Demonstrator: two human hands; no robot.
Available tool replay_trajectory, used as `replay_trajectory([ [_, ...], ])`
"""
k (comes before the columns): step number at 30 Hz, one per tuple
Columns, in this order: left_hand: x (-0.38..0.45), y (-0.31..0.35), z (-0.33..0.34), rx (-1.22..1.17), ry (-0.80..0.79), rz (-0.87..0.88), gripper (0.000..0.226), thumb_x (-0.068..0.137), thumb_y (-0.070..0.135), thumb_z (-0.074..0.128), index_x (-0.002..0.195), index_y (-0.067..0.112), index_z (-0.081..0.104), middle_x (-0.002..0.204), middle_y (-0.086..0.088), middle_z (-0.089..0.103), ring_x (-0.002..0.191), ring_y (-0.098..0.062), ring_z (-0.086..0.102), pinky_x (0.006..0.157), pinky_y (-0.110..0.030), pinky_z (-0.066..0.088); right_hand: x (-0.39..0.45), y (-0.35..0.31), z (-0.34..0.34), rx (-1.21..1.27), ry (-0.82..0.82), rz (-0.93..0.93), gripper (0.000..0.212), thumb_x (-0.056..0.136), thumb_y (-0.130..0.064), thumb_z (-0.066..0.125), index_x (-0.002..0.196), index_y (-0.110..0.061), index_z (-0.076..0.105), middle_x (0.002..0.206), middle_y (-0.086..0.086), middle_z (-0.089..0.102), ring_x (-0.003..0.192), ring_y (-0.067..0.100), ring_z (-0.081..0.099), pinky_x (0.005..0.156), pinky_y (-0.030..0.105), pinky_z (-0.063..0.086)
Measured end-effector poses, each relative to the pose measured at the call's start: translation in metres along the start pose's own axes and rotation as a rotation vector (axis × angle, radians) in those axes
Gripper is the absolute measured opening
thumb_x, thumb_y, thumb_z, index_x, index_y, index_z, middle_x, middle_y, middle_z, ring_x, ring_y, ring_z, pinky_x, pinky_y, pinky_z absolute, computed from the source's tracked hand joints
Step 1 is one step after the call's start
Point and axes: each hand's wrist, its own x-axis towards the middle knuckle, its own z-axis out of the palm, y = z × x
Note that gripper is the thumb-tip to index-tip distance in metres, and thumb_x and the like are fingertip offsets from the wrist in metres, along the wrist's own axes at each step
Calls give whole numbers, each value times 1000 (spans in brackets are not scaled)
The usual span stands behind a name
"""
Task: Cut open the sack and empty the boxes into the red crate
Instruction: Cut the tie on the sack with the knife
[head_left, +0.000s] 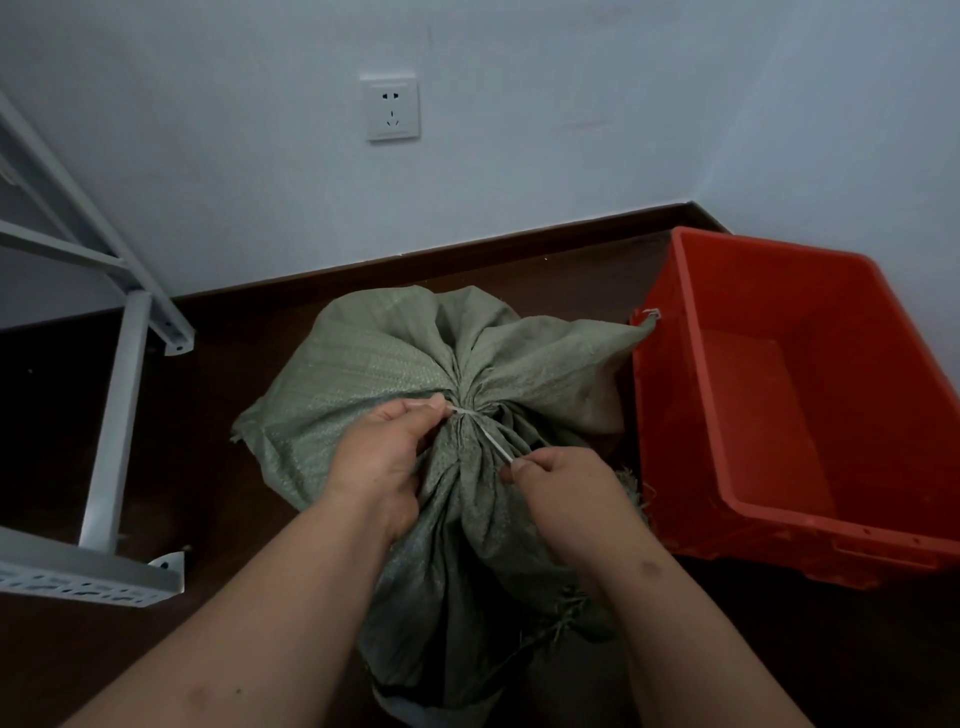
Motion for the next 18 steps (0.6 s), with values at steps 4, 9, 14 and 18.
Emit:
replay_trajectory([
  [4,-2,3,2,-43,-13,24,13,89,8,61,76,6,60,72,-10,68,50,-13,67,47,-23,54,2,0,8,29,61,-30,30,96,-22,46,97,-1,69,56,-2,44,55,13,40,57,29,33],
  [9,-3,1,4,-43,-19,79,15,90,5,60,75,6,60,76,-9,70,59,-13,69,52,-23,56,5,3,18,155,88,-12,27,96,-21,46,87,-7,68,57,-4,45,54,12,39,54,27,30],
  [14,-4,0,5,-39,-29,96,17,90,4,59,74,7,60,94,-6,74,81,-16,70,59,-26,58,8,3,27,260,76,51,28,95,-22,45,74,-18,62,57,-8,46,53,10,38,52,23,29],
  [18,-6,-2,6,-29,-48,101,19,91,3,58,72,7,58,95,-3,73,85,-15,69,59,-23,57,7,1,26,422,46,149,29,96,-23,46,73,-14,63,44,-10,42,45,10,35,48,24,25],
])
